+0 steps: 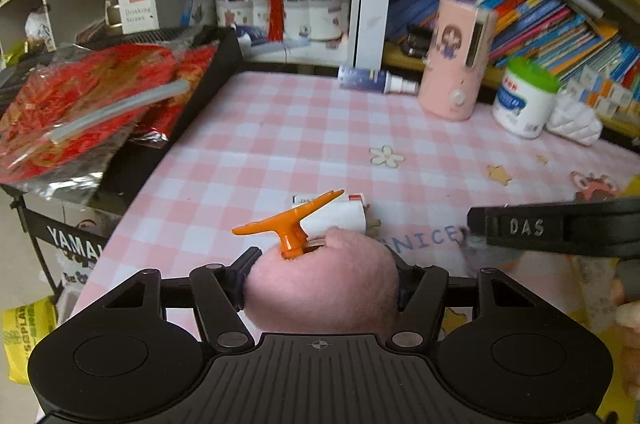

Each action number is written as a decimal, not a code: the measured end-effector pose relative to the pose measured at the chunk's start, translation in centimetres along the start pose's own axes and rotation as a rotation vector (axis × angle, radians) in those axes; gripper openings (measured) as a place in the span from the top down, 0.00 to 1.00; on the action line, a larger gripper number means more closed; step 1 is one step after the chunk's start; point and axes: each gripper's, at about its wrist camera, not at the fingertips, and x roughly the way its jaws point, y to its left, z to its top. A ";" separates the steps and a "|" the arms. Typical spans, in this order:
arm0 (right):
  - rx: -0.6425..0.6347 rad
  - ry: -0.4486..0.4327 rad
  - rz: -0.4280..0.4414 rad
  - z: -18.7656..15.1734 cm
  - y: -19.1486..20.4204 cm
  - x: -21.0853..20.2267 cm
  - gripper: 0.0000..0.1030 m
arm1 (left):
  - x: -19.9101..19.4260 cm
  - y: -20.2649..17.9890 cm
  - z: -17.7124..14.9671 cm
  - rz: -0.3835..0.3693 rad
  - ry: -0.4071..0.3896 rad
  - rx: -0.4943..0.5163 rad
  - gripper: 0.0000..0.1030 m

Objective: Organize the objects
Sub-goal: 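Carry the toy figure with the right tool while the left tool carries the chick toward the box, then open the right tool to drop the toy figure while the left tool drops the chick into the box, then lift both tools out of the yellow box and back over the table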

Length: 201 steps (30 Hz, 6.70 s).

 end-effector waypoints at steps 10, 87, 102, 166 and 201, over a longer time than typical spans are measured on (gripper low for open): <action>-0.040 -0.066 0.034 -3.3 1.0 -5.6 0.61 | -5.5 1.5 -2.5 -0.040 -0.044 -0.056 0.41; 0.344 -0.098 -0.285 -28.8 -7.4 -28.6 0.61 | -20.6 -11.0 -15.9 -0.471 -0.026 0.308 0.41; 0.356 -0.222 -0.322 -24.2 -15.0 -30.4 0.61 | -20.1 -16.4 -11.4 -0.474 -0.168 0.325 0.41; 0.155 -0.334 -0.294 -12.8 -22.5 -23.8 0.35 | -15.7 -23.4 -6.0 -0.300 -0.301 0.347 0.12; 0.111 -0.065 -0.262 -27.1 -4.7 -24.0 0.25 | -19.9 -7.2 -17.2 -0.176 -0.071 0.281 0.11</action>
